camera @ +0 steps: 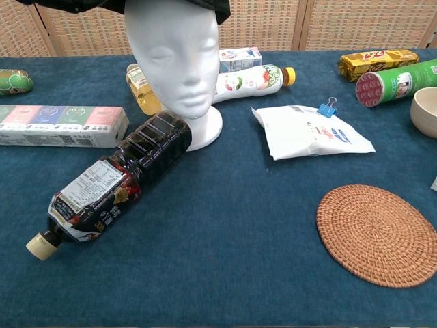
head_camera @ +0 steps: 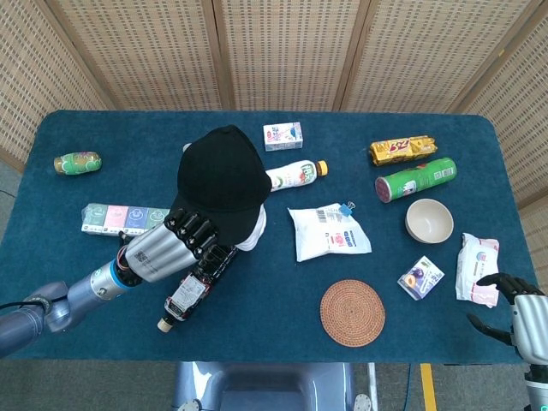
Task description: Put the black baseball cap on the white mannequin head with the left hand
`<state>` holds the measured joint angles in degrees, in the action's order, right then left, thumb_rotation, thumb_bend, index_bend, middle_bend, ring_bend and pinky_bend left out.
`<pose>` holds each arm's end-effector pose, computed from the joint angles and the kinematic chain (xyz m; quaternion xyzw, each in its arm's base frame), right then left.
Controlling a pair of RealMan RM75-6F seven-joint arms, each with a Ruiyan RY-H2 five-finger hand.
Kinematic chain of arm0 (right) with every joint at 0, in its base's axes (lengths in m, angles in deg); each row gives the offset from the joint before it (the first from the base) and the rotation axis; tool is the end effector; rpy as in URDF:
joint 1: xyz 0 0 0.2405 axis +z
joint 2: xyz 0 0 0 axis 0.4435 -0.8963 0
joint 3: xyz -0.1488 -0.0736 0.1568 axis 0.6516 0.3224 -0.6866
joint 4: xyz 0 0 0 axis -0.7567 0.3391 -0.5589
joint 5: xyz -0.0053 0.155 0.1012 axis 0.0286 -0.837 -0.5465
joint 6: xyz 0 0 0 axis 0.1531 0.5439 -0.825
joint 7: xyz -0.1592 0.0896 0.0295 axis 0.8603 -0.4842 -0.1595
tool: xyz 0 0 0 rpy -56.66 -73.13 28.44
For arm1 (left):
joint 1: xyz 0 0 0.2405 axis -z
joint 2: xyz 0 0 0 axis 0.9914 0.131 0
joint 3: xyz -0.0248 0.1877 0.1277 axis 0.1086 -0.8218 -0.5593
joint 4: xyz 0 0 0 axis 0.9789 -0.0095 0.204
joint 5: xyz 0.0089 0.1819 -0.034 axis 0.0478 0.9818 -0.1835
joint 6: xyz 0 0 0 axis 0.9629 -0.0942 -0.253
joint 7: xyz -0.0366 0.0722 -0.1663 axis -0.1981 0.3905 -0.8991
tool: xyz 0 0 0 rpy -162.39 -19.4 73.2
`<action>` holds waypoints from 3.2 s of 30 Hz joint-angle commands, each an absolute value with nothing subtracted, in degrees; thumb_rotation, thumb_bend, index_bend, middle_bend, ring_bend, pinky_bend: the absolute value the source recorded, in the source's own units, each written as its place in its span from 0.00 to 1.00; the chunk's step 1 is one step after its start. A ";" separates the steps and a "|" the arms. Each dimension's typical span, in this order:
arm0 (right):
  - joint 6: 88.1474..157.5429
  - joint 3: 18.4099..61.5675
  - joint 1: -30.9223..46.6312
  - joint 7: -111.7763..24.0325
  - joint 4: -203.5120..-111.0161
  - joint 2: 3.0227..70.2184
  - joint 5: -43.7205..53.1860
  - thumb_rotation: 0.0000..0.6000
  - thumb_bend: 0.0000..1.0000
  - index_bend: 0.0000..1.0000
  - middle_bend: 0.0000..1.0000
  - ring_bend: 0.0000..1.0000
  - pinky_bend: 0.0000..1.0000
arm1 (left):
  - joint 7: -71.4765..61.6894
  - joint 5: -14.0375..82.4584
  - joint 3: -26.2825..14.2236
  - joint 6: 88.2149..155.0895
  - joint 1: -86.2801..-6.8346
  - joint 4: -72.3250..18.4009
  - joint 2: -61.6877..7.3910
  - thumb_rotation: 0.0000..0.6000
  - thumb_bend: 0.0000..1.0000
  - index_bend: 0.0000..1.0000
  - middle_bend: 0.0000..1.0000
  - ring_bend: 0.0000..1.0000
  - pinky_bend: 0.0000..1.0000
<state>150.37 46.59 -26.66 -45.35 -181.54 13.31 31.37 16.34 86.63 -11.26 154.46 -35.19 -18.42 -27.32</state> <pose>-0.2603 -0.1944 0.1982 0.5547 -0.3881 0.4373 0.5920 -0.0404 0.3052 0.0996 -0.6971 0.2130 -0.5557 0.3999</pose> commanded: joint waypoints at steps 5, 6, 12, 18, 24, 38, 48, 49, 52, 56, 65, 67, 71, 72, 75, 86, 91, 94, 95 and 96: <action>150.49 46.63 -26.84 -45.69 -181.32 13.37 31.20 1.00 0.08 0.40 0.42 0.44 0.51 | 16.85 87.05 -11.42 152.85 -35.42 -19.50 -26.96 1.00 0.44 0.85 0.62 0.56 0.75; 150.51 46.62 -26.86 -45.73 -181.28 13.36 31.18 1.00 0.08 0.40 0.42 0.44 0.51 | 17.08 87.16 -11.46 152.86 -35.58 -19.81 -26.89 1.00 0.44 0.84 0.62 0.56 0.74; 150.27 46.57 -26.71 -45.83 -181.19 13.41 31.14 1.00 0.08 0.40 0.42 0.44 0.51 | 19.13 86.48 -11.69 151.10 -37.02 -23.04 -25.68 1.00 0.43 0.84 0.62 0.56 0.72; 150.02 46.54 -26.55 -45.71 -181.30 13.48 31.15 1.00 0.08 0.40 0.42 0.44 0.51 | 21.91 84.94 -11.74 148.59 -38.79 -27.95 -24.14 1.00 0.34 0.75 0.60 0.49 0.70; 150.02 46.56 -26.56 -45.69 -181.34 13.48 31.15 1.00 0.08 0.40 0.42 0.44 0.51 | 23.04 85.24 -11.70 147.74 -39.50 -29.82 -23.64 1.00 0.33 0.73 0.59 0.48 0.69; 150.35 46.65 -26.69 -46.69 -181.07 13.44 31.47 1.00 0.08 0.40 0.42 0.44 0.51 | 31.62 78.39 -11.55 139.87 -43.57 -42.00 -19.80 1.00 0.21 0.40 0.35 0.25 0.54; 150.14 46.55 -26.34 -47.32 -180.70 13.64 31.79 1.00 0.08 0.40 0.42 0.44 0.51 | 35.50 74.23 -11.42 137.32 -47.15 -49.08 -15.53 1.00 0.18 0.23 0.24 0.15 0.46; 150.08 46.51 -26.26 -47.32 -180.64 13.67 31.81 1.00 0.08 0.40 0.42 0.44 0.51 | 35.84 73.33 -11.53 136.88 -47.74 -50.35 -14.68 1.00 0.18 0.22 0.22 0.13 0.45; 149.75 46.32 -25.97 -47.28 -180.66 13.71 31.66 1.00 0.08 0.40 0.42 0.44 0.51 | 36.01 72.05 -11.77 136.88 -49.18 -52.92 -13.00 1.00 0.18 0.19 0.19 0.12 0.44; 149.20 46.27 -25.59 -47.13 -180.65 13.74 31.63 1.00 0.08 0.40 0.42 0.44 0.51 | 34.53 70.01 -12.08 137.34 -51.13 -55.50 -11.08 1.00 0.17 0.19 0.19 0.12 0.44; 147.39 45.82 -24.27 -46.19 -181.07 13.71 31.05 1.00 0.08 0.40 0.42 0.44 0.51 | 28.20 65.23 -13.27 141.19 -57.87 -58.41 -6.43 1.00 0.18 0.19 0.19 0.11 0.44; 147.13 45.79 -24.09 -46.00 -181.16 13.73 30.94 1.00 0.08 0.40 0.42 0.44 0.51 | 26.62 64.66 -13.42 141.98 -59.06 -58.04 -5.96 1.00 0.17 0.19 0.19 0.11 0.44; 146.71 45.69 -23.72 -45.64 -181.27 13.79 30.80 1.00 0.08 0.40 0.42 0.44 0.51 | 24.07 62.64 -13.57 144.21 -62.19 -56.90 -4.99 1.00 0.17 0.19 0.19 0.12 0.44; 146.65 45.69 -23.66 -45.59 -181.25 13.82 30.78 1.00 0.08 0.40 0.42 0.44 0.51 | 23.56 62.37 -13.56 144.66 -62.77 -56.68 -4.87 1.00 0.17 0.19 0.19 0.12 0.44; 146.41 45.61 -23.44 -45.25 -181.20 13.94 30.62 1.00 0.08 0.40 0.42 0.44 0.51 | 21.48 60.63 -13.36 146.31 -64.96 -56.02 -4.54 1.00 0.17 0.22 0.19 0.11 0.44; 145.63 44.86 -22.37 -39.24 -180.92 14.97 29.38 1.00 0.08 0.40 0.42 0.44 0.51 | 13.67 54.91 -12.54 150.03 -71.69 -51.75 -5.71 1.00 0.18 0.39 0.23 0.17 0.44; 145.22 44.55 -22.04 -36.53 -181.51 15.34 28.38 1.00 0.08 0.40 0.42 0.44 0.51 | 9.40 54.67 -12.54 149.65 -73.11 -49.28 -6.24 1.00 0.18 0.43 0.26 0.19 0.44; 145.09 44.52 -21.92 -36.19 -181.80 15.29 28.26 1.00 0.08 0.40 0.42 0.44 0.51 | 7.90 55.07 -12.63 149.10 -73.35 -48.22 -6.48 1.00 0.18 0.45 0.28 0.21 0.44; 145.04 44.52 -21.87 -36.07 -181.87 15.28 28.23 1.00 0.08 0.40 0.42 0.44 0.51 | 7.67 55.17 -12.67 148.84 -73.41 -47.90 -6.56 1.00 0.18 0.45 0.28 0.21 0.44; 144.98 44.53 -21.83 -35.98 -181.97 15.26 28.21 1.00 0.08 0.40 0.42 0.44 0.51 | 7.53 55.27 -12.68 148.64 -73.46 -47.65 -6.63 1.00 0.18 0.45 0.28 0.21 0.44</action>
